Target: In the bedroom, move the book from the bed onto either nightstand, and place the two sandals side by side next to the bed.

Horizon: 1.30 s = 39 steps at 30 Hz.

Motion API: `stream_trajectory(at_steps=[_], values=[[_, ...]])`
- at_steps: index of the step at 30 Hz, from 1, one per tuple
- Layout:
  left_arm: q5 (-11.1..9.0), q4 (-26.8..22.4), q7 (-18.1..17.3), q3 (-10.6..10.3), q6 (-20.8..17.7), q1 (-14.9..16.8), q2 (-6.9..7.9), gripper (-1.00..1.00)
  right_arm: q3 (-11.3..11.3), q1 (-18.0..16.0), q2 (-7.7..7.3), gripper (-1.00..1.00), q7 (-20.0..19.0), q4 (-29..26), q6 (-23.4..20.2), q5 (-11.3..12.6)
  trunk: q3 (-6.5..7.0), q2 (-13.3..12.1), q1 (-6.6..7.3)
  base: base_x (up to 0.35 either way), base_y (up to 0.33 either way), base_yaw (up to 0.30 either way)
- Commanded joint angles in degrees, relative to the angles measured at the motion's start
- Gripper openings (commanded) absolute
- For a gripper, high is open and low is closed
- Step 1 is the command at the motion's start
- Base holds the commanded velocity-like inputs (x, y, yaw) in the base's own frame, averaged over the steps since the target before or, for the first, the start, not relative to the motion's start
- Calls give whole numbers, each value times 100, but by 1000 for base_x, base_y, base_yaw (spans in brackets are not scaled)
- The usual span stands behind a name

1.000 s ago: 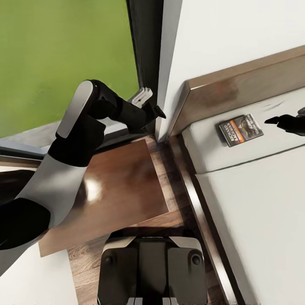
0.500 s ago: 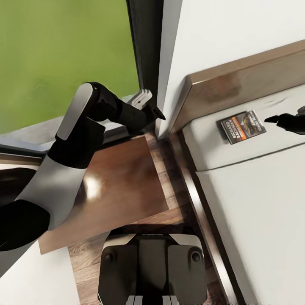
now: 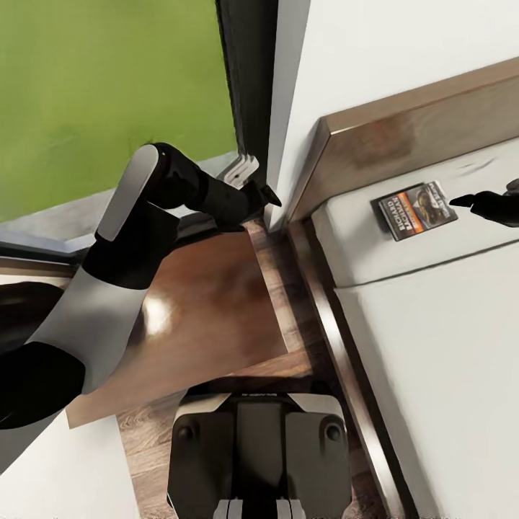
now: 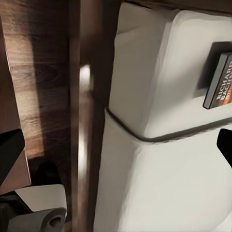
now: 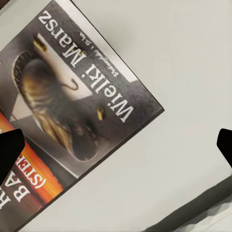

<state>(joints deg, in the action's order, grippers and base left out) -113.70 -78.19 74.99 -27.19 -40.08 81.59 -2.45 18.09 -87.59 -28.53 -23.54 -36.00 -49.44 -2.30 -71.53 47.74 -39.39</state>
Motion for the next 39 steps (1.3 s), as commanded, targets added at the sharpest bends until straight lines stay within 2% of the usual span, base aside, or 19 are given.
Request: stream_trajectory(at_steps=[1, 18, 28, 39], values=[[-25, -5, 41, 4, -49, 1, -2, 100, 19, -4, 1, 100, -50, -3, -16, -23, -13, 4, -1, 0, 0, 0], [-29, -49, 42, -5, -49, -12, -8, 100, 25, -11, -45, 100, -124, -5, 235, -17, -169, 4, -1, 0, 0, 0], [-29, -62, 43, -13, -52, -12, -40, 100, 28, -19, -68, 100, -127, -16, 612, -16, -261, 4, -1, 0, 0, 0], [-29, -70, 42, -17, -53, -13, -51, 100, 28, -27, -87, 100, -137, -19, 811, 12, -363, 4, -1, 0, 0, 0]])
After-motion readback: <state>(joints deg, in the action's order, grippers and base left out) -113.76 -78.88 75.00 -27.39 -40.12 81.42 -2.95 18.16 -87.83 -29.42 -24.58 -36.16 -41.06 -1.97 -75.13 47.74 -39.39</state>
